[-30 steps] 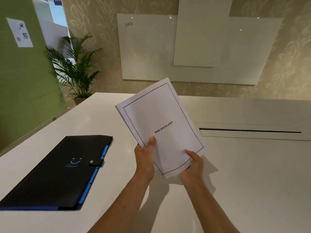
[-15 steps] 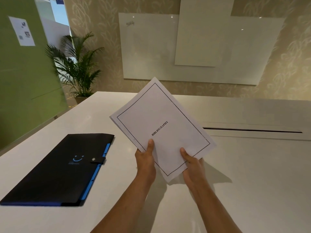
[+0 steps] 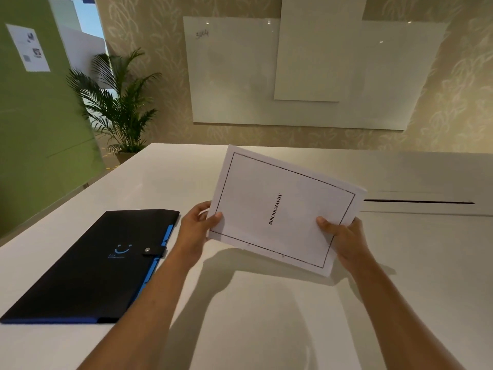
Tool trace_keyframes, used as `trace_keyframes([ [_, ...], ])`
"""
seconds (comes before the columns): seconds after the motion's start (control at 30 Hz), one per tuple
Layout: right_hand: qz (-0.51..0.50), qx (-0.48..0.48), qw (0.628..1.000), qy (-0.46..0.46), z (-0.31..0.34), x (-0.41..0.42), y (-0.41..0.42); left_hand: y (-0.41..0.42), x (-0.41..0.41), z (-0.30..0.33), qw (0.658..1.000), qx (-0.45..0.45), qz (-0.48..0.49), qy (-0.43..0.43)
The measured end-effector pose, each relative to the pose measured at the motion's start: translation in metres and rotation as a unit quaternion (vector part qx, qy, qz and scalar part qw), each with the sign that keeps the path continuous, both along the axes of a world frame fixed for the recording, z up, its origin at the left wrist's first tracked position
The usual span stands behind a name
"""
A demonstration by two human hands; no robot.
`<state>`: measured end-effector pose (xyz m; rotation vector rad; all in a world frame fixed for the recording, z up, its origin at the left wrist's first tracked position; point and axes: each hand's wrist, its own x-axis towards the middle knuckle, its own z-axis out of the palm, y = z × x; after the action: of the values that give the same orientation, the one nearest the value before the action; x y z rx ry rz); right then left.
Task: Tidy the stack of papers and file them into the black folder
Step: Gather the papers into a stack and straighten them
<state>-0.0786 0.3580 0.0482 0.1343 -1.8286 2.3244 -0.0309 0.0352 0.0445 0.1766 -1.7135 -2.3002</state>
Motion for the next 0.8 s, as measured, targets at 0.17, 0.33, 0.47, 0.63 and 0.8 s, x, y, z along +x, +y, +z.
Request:
trace_keyframes([
  [0.17, 0.041, 0.053, 0.998, 0.004, 0.01, -0.004, -0.003, -0.014, -0.003, 0.024, 0.98, -0.175, -0.096, 0.008],
  [0.33, 0.022, 0.093, 0.995, 0.017, 0.025, -0.009, -0.015, 0.004, 0.0, 0.029, 0.977, -0.201, 0.041, 0.057],
  [0.47, -0.014, 0.092, 0.993, 0.067, 0.035, -0.007, -0.023, 0.013, 0.001, 0.031, 0.964, -0.203, 0.112, 0.129],
  [0.63, 0.001, 0.11, 0.992, 0.068, 0.01, 0.005, -0.029, 0.016, 0.008, 0.011, 0.964, -0.197, 0.139, 0.112],
  [0.8, -0.034, 0.129, 0.987, 0.092, -0.008, 0.012, -0.033, 0.015, 0.01, -0.001, 0.964, -0.193, 0.151, 0.108],
])
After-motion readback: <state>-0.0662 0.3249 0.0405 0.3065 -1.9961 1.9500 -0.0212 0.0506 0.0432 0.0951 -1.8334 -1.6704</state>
